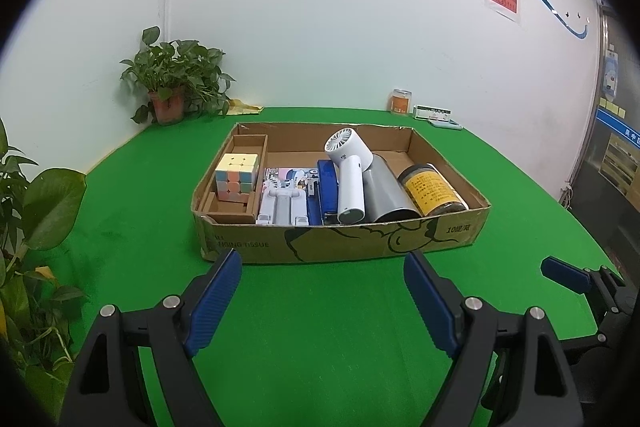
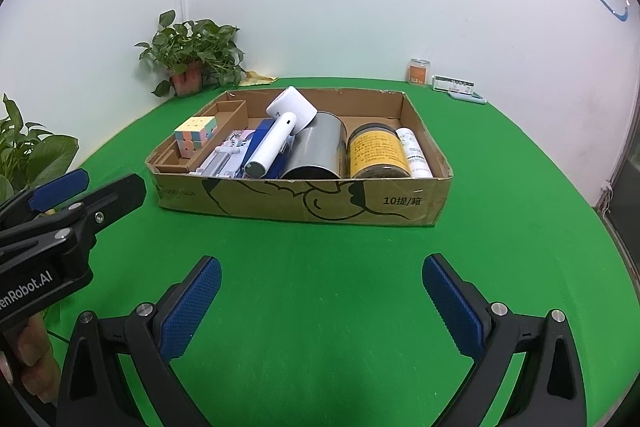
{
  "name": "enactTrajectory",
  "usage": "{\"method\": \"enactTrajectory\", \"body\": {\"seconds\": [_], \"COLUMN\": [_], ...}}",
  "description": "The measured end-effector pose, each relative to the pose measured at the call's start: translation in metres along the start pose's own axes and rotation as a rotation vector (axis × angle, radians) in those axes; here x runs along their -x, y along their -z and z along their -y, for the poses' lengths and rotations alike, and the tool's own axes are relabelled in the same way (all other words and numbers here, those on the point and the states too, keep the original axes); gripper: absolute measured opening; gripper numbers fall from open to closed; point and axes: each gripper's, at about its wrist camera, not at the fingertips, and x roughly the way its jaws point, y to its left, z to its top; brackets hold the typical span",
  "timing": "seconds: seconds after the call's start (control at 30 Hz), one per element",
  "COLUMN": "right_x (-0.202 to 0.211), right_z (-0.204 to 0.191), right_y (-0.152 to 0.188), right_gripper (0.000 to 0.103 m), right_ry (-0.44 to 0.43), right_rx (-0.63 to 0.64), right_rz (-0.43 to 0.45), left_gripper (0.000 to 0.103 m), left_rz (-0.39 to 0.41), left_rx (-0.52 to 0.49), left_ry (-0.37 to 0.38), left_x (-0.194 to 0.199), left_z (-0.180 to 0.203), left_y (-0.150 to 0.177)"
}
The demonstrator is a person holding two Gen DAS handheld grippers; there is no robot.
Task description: Organize rigid objects
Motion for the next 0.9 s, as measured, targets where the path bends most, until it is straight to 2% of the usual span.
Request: {"method": "enactTrajectory", "body": {"seconds": [0.57, 0.73, 0.83, 0.9], "right_x": [0.0, -0.001, -0.002, -0.002], "right_z": [0.001, 0.001, 0.001, 0.001], "right_y": [0.007, 0.008, 0.008, 0.008], "right_gripper": [0.101, 0.101, 0.101, 0.101], "right_ry": [0.004, 0.006, 0.006, 0.009], "right_rx": [-0.008, -0.008, -0.006, -0.007], "right_rz": [-0.016, -0.017, -0.015, -0.015], "left_gripper": [0.083, 0.083, 0.083, 0.083], "left_rz": [-0.018, -0.028, -0.005, -0.027], "left_rx": [-0.012, -0.006, -0.017, 0.008], "left_ry": [-0.004, 0.007, 0.01, 0.032], "left_x": [-0.002, -0.005, -0.005, -0.01], "left_z": [0.005, 0.005, 0.005, 0.001], "left_y": [0.005, 0.006, 0.007, 0.006]}}
